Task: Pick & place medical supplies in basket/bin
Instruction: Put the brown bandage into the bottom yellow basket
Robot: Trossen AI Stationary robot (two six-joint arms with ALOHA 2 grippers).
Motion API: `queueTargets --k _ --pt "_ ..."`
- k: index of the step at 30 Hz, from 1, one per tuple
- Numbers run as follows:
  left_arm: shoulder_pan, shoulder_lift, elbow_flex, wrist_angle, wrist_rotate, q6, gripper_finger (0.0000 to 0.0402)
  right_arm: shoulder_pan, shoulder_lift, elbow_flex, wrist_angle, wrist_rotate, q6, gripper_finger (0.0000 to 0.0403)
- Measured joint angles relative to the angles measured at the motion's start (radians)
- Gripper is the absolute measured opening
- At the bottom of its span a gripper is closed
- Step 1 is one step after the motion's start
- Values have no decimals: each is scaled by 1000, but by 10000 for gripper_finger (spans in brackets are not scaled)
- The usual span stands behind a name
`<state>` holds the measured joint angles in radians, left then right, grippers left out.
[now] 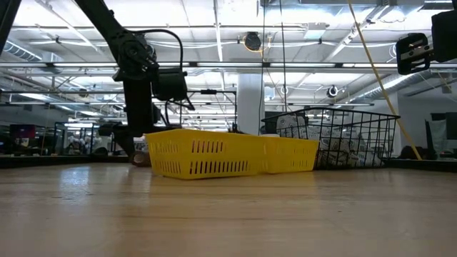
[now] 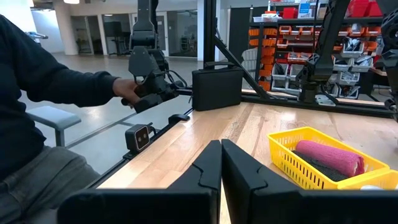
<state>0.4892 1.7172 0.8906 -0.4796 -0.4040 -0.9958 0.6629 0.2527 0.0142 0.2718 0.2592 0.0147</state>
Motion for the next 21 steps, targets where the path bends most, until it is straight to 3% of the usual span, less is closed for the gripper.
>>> queueTargets --k 21 --pt "-9 0 0 7 -50 -35 248 0 0 0 0 0 0 0"
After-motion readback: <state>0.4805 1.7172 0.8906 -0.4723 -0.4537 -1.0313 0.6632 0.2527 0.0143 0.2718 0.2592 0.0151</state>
